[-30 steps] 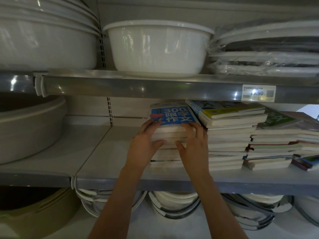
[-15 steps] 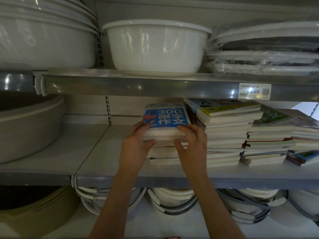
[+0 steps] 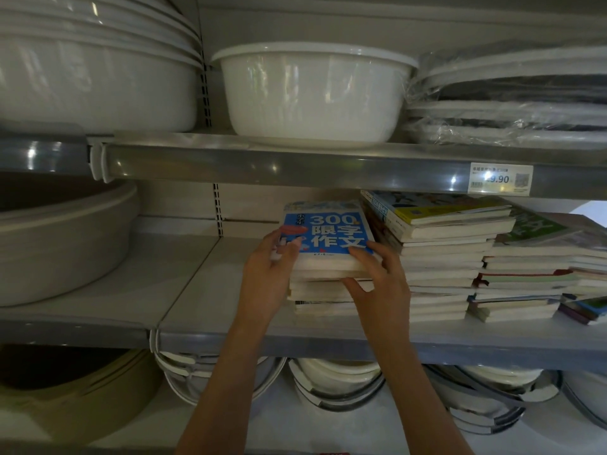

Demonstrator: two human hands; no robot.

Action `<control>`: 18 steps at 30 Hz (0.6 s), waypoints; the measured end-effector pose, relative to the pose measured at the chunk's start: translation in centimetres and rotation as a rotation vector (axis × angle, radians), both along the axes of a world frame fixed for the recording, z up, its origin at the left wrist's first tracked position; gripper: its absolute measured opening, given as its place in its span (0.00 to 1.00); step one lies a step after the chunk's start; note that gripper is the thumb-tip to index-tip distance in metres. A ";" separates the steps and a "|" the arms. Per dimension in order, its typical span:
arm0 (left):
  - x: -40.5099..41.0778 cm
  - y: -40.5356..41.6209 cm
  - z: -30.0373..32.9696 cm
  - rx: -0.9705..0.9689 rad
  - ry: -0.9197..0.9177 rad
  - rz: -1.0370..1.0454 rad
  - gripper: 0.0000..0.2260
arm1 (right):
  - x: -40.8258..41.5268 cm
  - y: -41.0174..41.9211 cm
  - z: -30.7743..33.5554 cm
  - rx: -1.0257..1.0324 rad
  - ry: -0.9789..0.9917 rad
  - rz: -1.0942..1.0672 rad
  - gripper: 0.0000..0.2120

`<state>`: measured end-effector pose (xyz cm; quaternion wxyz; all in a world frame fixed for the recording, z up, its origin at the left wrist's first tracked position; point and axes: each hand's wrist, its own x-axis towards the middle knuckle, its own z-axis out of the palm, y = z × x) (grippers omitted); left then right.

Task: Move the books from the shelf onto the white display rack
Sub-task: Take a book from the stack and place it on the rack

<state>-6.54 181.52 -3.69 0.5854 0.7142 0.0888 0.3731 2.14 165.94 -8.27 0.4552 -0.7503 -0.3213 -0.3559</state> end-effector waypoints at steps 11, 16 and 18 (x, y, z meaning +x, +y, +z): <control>-2.8 0.0 -2.2 -0.001 0.102 -0.096 0.17 | -4.7 -1.3 1.8 0.143 0.317 0.103 0.22; -5.1 -1.0 -4.1 -0.024 0.016 -0.145 0.24 | -4.5 -1.2 2.5 0.006 0.575 0.140 0.27; -6.1 -1.1 -4.4 -0.019 0.015 -0.149 0.28 | -5.5 -0.9 1.9 0.030 0.611 0.170 0.28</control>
